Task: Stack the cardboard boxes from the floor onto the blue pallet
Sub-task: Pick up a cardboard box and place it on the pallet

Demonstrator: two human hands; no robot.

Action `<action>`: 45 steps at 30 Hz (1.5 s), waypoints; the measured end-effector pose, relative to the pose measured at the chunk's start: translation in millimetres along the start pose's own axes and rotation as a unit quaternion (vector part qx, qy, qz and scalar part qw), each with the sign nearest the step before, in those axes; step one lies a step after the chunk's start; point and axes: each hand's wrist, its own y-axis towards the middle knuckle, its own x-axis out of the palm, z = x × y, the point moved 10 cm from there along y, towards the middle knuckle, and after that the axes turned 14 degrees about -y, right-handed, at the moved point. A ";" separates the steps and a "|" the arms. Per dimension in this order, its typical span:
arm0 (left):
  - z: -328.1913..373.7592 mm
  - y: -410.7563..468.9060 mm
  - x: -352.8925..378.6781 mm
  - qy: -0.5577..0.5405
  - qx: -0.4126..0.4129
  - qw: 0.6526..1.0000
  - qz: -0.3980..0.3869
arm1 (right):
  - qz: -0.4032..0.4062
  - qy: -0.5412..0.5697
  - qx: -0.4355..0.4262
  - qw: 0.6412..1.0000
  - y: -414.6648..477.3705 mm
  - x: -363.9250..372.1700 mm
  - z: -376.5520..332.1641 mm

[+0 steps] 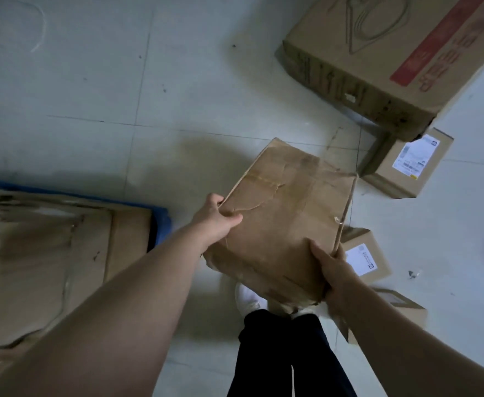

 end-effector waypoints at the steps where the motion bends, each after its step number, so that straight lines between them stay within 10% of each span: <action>1: 0.9 -15.3 -9.8 -0.004 -0.005 1.000 0.005 | -0.005 -0.014 -0.004 1.000 -14.5 -2.0 -8.6; 25: 124.8 -366.6 -262.9 -0.295 0.113 0.947 0.052 | -0.055 -0.214 -0.262 0.940 -410.3 49.7 -270.8; 45: 201.2 -294.8 -454.2 -0.583 -0.014 0.786 0.204 | -0.216 -0.467 -0.312 0.799 -444.2 364.4 -540.6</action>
